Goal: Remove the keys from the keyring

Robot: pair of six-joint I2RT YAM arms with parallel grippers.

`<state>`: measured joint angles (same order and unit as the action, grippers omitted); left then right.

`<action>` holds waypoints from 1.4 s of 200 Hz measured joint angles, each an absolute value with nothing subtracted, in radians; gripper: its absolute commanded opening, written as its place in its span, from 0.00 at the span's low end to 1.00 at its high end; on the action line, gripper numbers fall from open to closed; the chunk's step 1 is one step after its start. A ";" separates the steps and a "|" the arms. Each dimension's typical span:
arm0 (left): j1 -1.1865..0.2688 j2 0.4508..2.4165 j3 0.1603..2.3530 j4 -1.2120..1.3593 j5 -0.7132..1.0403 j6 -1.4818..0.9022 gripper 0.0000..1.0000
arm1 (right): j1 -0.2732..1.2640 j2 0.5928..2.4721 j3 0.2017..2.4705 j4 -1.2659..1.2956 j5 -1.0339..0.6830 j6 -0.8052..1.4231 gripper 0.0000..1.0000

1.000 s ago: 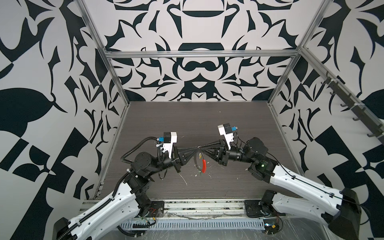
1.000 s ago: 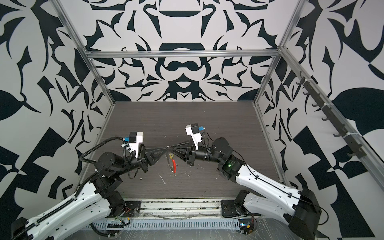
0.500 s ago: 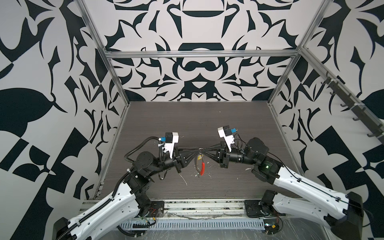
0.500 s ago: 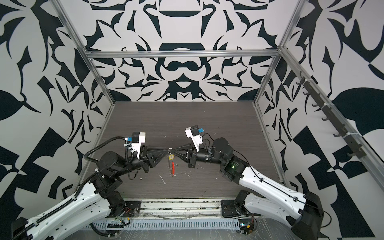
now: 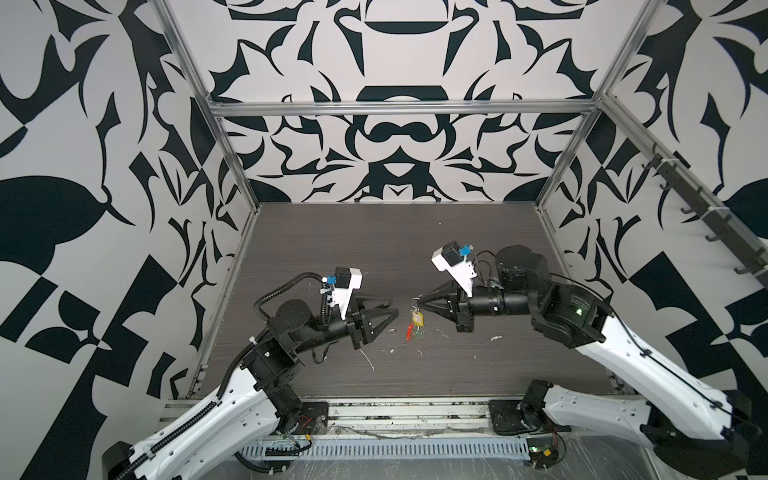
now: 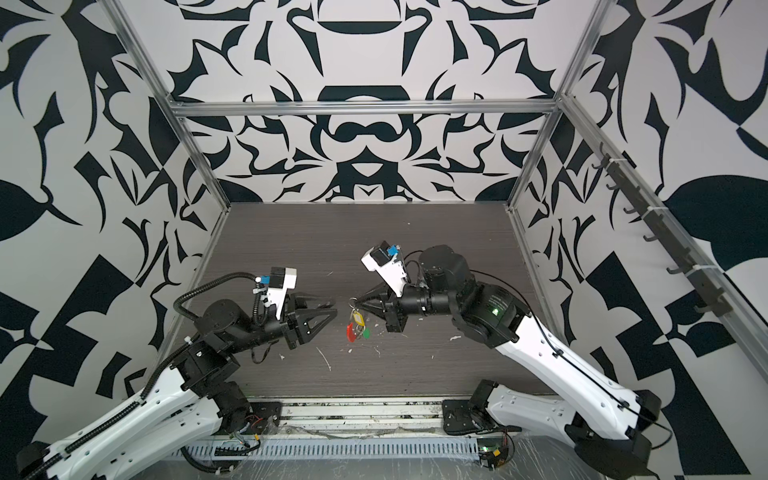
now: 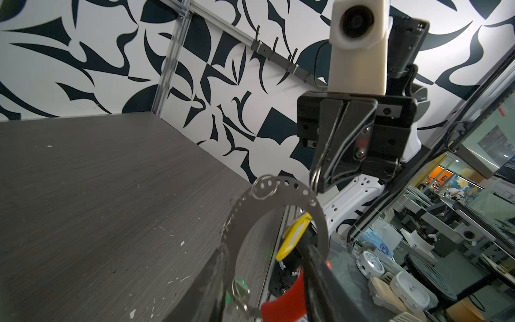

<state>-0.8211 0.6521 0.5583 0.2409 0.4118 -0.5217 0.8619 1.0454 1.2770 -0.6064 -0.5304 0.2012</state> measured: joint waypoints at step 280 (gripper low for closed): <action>-0.821 0.868 0.630 0.236 0.676 -0.511 0.16 | 0.892 1.239 1.445 -0.981 -0.539 -0.031 0.00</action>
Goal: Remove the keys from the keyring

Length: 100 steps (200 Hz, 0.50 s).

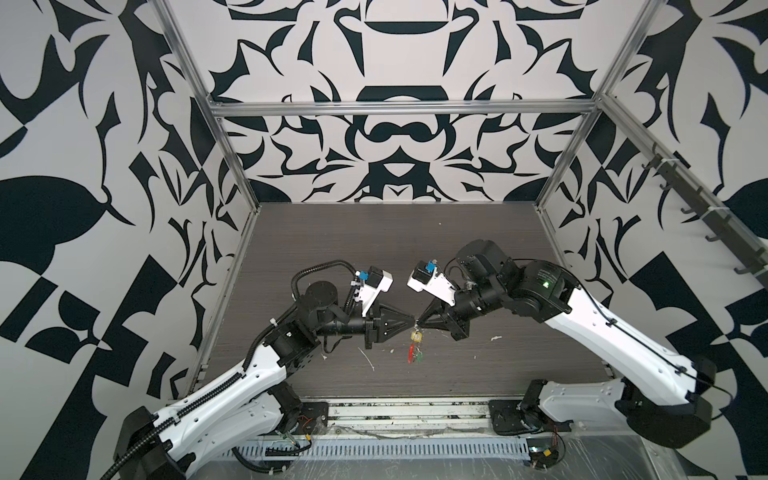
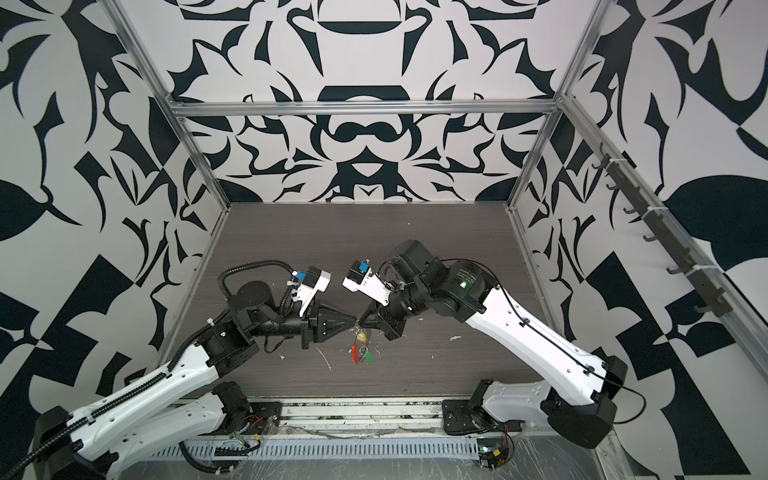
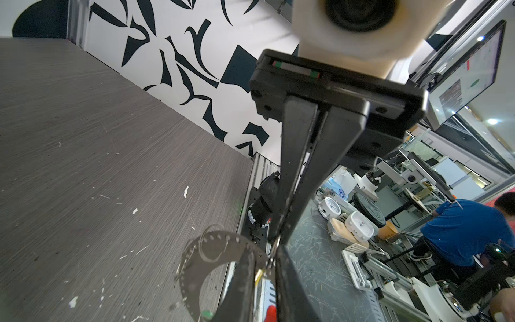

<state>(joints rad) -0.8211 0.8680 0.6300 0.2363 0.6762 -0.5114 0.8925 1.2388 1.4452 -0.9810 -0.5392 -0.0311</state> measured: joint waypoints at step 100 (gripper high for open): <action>-0.821 0.876 0.630 0.273 0.691 -0.524 0.00 | 0.894 1.237 1.449 -0.960 -0.513 0.001 0.11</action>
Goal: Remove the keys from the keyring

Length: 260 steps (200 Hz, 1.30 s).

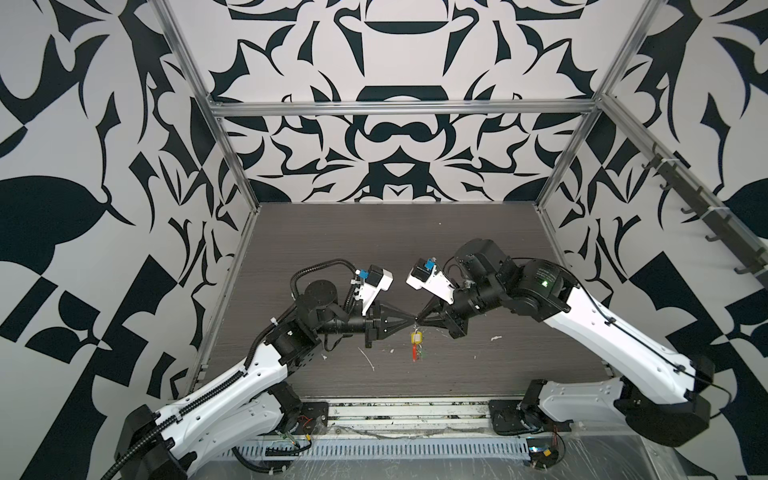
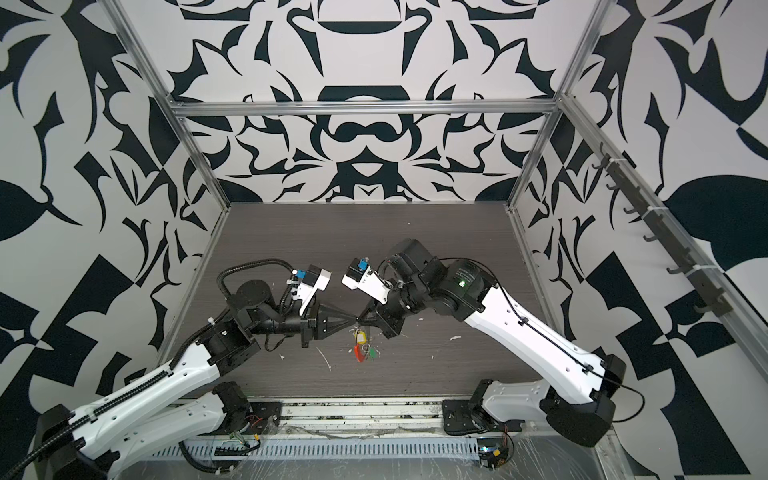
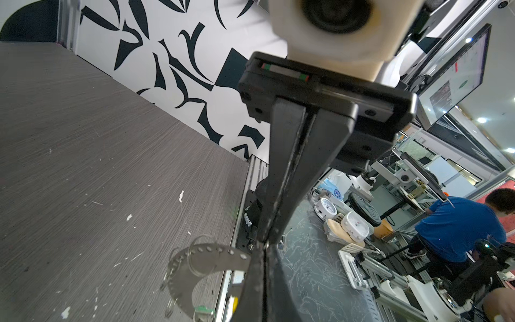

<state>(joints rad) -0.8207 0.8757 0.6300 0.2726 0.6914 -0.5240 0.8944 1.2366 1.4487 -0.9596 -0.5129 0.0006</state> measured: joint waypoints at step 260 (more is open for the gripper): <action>-0.820 0.759 0.438 0.744 0.362 -0.704 0.00 | 0.926 0.912 0.726 0.417 -0.381 0.630 0.22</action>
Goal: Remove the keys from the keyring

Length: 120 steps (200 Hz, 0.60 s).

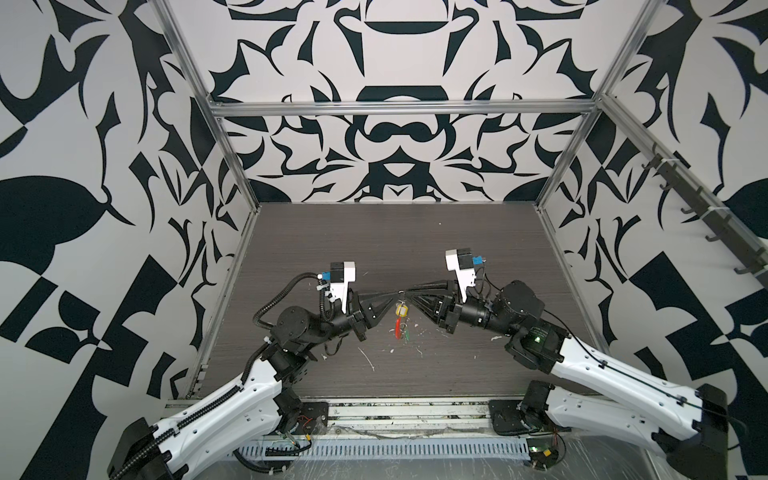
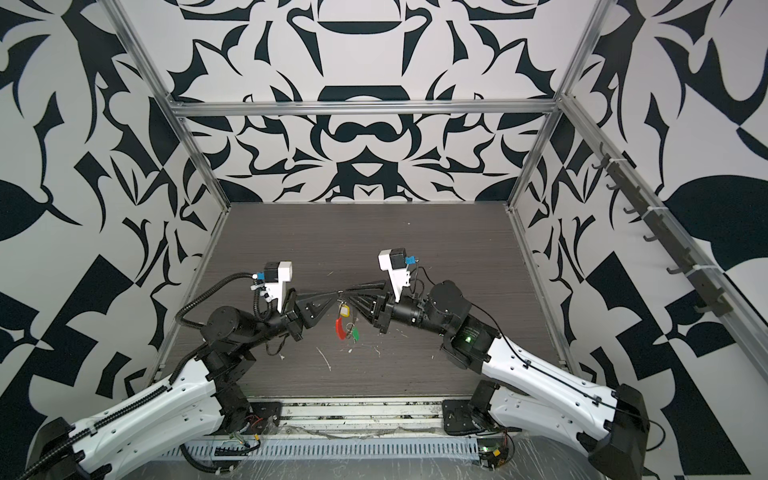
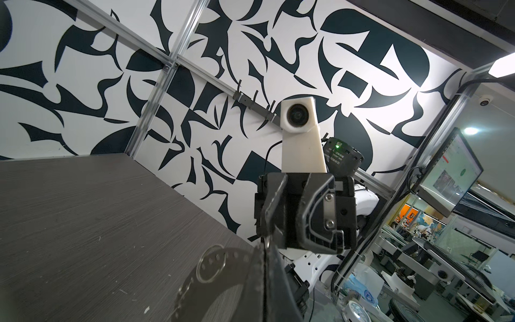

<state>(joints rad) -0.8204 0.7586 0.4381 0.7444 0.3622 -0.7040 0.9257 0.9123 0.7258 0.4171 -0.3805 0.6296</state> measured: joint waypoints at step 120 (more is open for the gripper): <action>-0.821 0.723 0.433 0.752 0.311 -0.708 0.00 | 0.950 0.957 0.716 0.448 -0.380 0.648 0.07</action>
